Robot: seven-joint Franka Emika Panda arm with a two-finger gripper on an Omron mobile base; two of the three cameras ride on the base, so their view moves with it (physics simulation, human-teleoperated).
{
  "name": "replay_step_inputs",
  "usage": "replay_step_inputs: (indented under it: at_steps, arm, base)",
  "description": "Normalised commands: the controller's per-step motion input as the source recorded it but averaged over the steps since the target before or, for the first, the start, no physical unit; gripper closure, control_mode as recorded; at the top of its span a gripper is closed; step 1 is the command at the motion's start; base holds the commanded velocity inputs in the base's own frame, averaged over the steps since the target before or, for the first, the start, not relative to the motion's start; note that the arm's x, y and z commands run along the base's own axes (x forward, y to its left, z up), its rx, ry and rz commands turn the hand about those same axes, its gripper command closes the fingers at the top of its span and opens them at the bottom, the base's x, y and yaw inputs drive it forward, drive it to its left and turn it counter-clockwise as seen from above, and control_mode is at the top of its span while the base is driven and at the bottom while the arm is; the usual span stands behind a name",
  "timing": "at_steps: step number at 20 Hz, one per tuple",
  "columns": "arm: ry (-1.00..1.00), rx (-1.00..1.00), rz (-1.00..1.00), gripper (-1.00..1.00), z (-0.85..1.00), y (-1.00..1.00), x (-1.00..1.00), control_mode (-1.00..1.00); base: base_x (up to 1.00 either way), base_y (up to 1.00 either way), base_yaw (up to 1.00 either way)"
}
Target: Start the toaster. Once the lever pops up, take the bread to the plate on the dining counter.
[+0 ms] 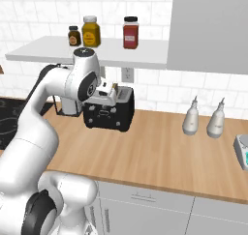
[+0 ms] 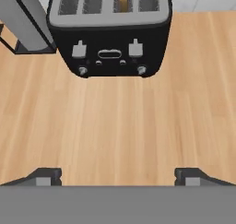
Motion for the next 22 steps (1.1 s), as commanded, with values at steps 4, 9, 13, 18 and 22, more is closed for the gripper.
replay_step_inputs:
  at_steps: [4,9,13,18,22]
  arm:
    - [-0.02,0.00,0.00,1.00,-0.32,-0.15,0.15,-1.00]
    - [0.00,0.00,0.00,1.00,-0.12,-0.10,0.23,-1.00]
    - [0.02,0.00,0.00,1.00,-0.11,-0.11,0.27,-1.00]
    - [0.00,0.00,0.00,1.00,-0.24,-0.01,0.33,-1.00]
    - [0.00,0.00,0.00,1.00,-0.26,0.00,0.36,-1.00]
  base:
    - [0.00,0.00,0.00]
    - [0.00,0.00,0.00]
    - [0.00,0.00,0.00]
    - [0.00,0.00,0.00]
    - [0.00,0.00,0.00]
